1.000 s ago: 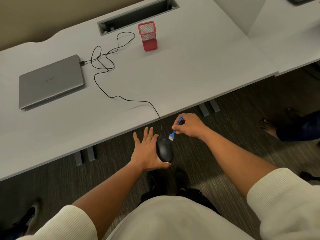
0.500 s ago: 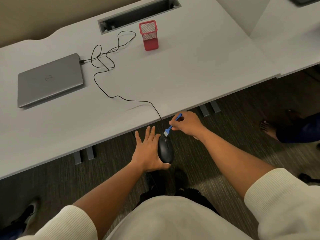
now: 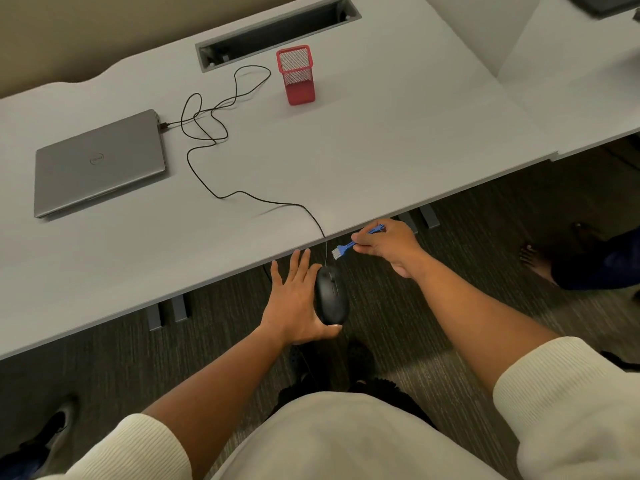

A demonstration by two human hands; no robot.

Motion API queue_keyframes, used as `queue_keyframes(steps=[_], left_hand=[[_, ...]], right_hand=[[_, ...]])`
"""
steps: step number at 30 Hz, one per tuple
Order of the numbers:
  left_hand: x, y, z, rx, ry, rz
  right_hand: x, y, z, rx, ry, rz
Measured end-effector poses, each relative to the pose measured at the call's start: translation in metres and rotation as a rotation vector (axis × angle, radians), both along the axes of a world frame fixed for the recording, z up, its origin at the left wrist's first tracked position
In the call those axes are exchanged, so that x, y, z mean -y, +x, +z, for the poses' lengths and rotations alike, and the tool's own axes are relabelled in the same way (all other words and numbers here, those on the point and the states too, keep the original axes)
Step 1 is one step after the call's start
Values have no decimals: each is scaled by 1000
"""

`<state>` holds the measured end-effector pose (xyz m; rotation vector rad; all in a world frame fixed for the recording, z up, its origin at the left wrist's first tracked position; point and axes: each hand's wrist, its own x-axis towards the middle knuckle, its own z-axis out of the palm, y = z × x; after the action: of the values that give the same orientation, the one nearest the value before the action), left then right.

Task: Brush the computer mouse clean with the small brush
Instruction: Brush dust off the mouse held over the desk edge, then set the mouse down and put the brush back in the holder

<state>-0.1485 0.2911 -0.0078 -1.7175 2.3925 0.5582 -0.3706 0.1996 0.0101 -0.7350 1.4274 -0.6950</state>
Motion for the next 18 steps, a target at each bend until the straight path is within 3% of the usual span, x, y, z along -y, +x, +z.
queue_keyframes(steps=[4,11,18], left_hand=[[2,-3,3,-49,-51,20],[4,-4,4,-166,-108,81],[7,-5,8,-239,-148,162]], right_hand=[[2,-4,5,127,-5,12],[7,-3,13,162,-41,73],[14,-1,23,-75,-168,343]])
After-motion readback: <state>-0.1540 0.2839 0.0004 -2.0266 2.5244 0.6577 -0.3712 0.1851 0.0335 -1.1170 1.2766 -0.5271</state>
